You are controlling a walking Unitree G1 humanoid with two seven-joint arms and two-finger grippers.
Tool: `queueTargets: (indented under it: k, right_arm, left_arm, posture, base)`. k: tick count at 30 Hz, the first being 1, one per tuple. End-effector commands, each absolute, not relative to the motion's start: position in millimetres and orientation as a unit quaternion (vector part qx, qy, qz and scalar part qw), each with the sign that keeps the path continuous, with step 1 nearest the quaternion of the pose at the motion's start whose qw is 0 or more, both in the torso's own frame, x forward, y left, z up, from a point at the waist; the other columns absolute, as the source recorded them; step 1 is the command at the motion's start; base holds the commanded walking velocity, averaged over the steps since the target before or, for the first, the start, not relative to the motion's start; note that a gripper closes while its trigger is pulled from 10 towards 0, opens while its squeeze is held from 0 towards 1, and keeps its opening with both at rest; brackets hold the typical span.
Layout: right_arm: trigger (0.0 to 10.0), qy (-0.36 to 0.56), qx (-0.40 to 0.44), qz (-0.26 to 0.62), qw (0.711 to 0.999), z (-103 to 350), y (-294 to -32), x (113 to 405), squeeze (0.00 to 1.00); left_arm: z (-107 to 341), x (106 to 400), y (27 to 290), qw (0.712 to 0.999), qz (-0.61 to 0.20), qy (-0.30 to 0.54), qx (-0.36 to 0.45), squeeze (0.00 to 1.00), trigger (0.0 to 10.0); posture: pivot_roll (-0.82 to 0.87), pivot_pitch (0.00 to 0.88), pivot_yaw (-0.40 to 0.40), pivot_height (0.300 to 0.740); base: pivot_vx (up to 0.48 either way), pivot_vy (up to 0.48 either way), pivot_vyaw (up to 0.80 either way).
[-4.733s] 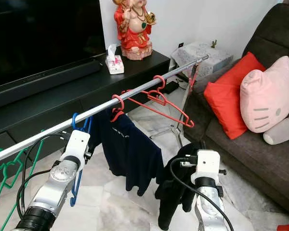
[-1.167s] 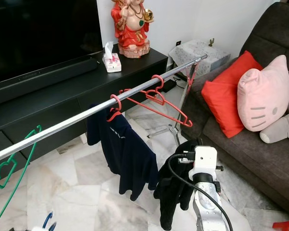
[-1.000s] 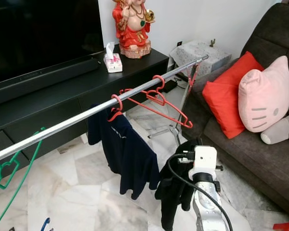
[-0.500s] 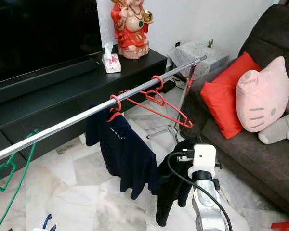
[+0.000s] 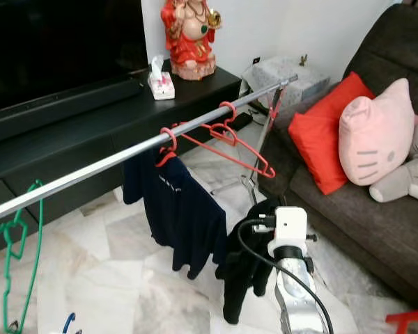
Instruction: Hang hanger
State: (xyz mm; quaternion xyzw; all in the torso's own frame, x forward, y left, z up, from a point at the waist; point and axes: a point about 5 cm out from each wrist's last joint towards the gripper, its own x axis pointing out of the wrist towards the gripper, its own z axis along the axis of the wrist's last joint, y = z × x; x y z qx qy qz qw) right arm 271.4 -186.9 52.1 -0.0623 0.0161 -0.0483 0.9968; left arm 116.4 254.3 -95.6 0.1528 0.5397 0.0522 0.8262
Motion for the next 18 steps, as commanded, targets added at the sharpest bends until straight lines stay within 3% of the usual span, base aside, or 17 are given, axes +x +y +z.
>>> queueTargets:
  k: [1, 12, 18]
  right_arm:
    - [10.0, 0.004, -0.066, -0.052, 0.996, 56.3, -189.0, 273.2, 0.00]
    - [10.0, -0.003, -0.073, -0.046, 0.996, 57.9, -187.0, 275.2, 0.00]
    - [10.0, -0.007, -0.078, -0.036, 0.996, 58.5, -184.0, 275.6, 0.00]
  left_arm:
    - [-97.7, 111.4, 252.8, 0.821, 0.048, 0.548, 0.152, 0.00, 10.0]
    - [-96.3, 118.9, 251.8, 0.821, 0.042, 0.548, 0.153, 0.00, 10.0]
    - [-97.7, 114.6, 251.7, 0.817, 0.041, 0.554, 0.152, 0.00, 10.0]
  posture:
    - [-0.02, 0.000, -0.065, 0.740]
    - [-0.01, 0.000, -0.063, 0.740]
    - [-0.01, 0.000, -0.063, 0.740]
  base:
    - [-0.274, 0.000, 0.00]
    - [-0.288, 0.000, 0.00]
    - [-0.290, 0.000, 0.80]
